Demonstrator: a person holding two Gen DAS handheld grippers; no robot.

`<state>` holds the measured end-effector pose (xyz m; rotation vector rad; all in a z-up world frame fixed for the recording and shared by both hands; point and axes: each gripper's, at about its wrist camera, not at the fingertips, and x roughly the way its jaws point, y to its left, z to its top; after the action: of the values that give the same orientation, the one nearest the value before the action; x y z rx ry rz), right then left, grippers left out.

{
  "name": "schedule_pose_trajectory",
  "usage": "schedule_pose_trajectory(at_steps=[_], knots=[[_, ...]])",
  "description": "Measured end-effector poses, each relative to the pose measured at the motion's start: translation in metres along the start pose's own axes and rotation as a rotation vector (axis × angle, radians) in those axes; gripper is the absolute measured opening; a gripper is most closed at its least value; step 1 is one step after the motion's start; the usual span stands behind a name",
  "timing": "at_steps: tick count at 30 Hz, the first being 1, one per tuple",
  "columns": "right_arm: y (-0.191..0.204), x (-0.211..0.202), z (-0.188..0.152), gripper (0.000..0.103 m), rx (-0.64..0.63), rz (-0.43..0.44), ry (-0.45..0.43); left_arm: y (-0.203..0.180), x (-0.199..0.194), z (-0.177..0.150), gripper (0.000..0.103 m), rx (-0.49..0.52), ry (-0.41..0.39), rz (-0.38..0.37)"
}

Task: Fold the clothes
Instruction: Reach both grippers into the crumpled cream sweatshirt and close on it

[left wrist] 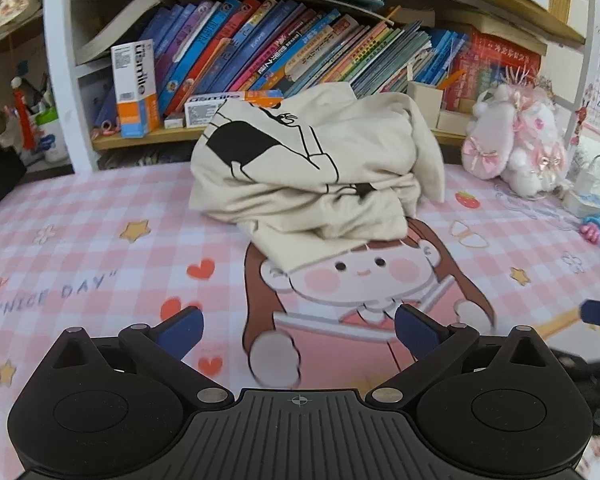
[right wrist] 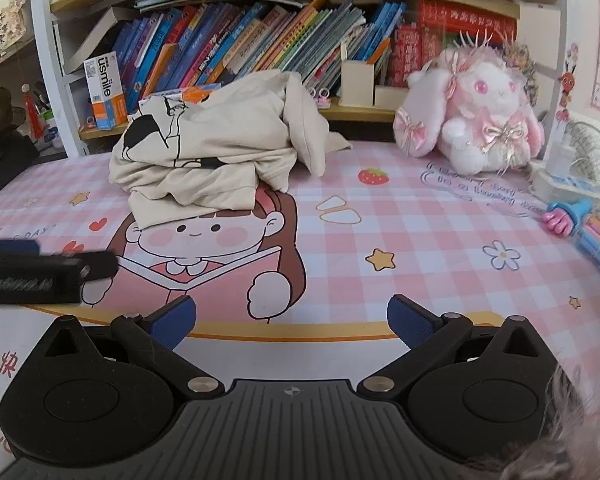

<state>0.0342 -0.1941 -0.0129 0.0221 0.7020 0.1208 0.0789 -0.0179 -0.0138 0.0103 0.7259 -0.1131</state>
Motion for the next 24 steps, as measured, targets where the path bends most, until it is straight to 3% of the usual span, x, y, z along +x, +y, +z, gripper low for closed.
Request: schedule_pose_trajectory(at_steps=[8, 13, 18, 19, 20, 22, 24], knots=[[-0.006, 0.015, 0.006, 0.101, -0.038, 0.041, 0.049, 0.017, 0.050, 0.027, 0.090, -0.154, 0.043, -0.001], [-0.009, 0.014, 0.008, 0.099, -0.076, 0.090, 0.063, 0.008, 0.084, 0.047, 0.089, -0.172, 0.047, 0.011], [-0.011, 0.007, 0.009, 0.095, -0.130, 0.120, 0.057, 0.015, 0.110, 0.061, 0.087, -0.273, 0.059, 0.037], [-0.012, 0.006, 0.009, 0.089, -0.145, 0.123, 0.058, 0.016, 0.112, 0.062, 0.070, -0.285, 0.056, 0.040], [-0.012, 0.005, 0.009, 0.087, -0.158, 0.122, 0.060, 0.018, 0.111, 0.063, 0.045, -0.289, 0.055, 0.040], [-0.014, 0.004, 0.010, 0.069, -0.181, 0.120, 0.065, 0.024, 0.105, 0.065, 0.023, -0.310, 0.055, 0.008], [-0.017, 0.005, 0.010, 0.057, -0.185, 0.118, 0.075, 0.030, 0.090, 0.064, 0.015, -0.314, 0.041, -0.033]])
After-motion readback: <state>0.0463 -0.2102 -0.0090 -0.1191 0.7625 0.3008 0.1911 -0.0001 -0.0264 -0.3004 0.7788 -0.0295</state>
